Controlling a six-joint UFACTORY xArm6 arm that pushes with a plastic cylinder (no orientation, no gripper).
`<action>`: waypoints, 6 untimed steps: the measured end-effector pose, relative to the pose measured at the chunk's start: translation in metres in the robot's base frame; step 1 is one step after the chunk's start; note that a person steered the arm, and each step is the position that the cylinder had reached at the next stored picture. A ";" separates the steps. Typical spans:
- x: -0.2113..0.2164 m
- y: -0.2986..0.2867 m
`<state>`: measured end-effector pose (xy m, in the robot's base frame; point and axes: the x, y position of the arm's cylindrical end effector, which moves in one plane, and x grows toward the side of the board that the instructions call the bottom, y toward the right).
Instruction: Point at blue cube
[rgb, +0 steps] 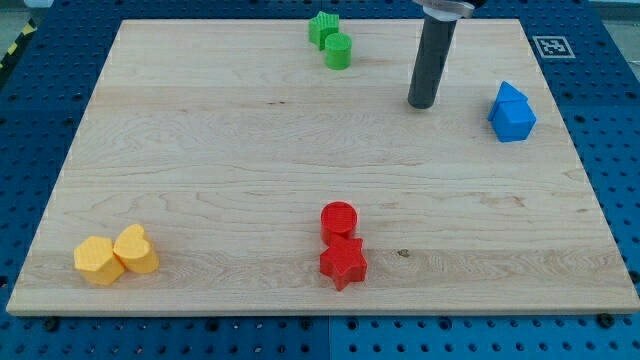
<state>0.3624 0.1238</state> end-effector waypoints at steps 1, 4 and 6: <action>0.000 0.000; 0.056 0.004; 0.073 0.027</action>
